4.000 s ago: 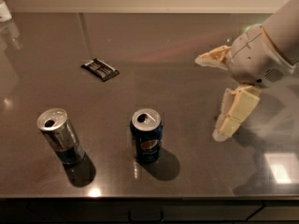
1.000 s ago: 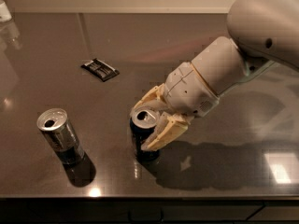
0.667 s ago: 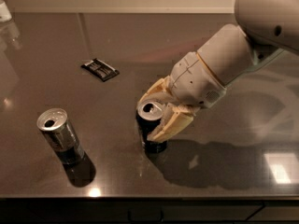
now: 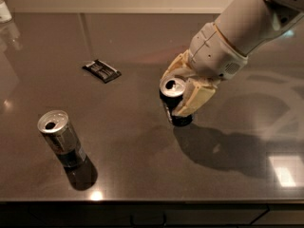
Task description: Knock pepsi can over
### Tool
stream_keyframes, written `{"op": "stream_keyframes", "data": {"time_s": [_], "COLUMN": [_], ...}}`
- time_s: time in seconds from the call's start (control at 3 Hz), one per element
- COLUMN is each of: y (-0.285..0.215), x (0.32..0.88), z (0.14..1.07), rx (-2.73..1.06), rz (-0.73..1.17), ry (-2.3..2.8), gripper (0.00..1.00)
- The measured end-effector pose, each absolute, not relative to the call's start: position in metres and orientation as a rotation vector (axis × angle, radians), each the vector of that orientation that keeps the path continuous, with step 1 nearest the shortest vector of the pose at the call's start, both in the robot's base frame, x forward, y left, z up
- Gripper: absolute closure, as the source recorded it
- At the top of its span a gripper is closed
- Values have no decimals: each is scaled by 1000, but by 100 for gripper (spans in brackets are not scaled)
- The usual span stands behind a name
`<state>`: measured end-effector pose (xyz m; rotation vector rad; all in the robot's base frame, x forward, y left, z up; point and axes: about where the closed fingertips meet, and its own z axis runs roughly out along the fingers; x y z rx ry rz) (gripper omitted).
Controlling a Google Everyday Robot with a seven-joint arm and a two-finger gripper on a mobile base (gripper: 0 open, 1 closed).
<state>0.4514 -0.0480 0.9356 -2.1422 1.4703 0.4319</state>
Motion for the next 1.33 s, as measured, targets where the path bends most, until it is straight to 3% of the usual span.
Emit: {"op": "stream_keyframes", "data": {"time_s": [1.33], "y": [-95], "x": [538], "z": [917], "rx": [-2521], "rz": [-173], "ry": [1220], "gripper": [100]}}
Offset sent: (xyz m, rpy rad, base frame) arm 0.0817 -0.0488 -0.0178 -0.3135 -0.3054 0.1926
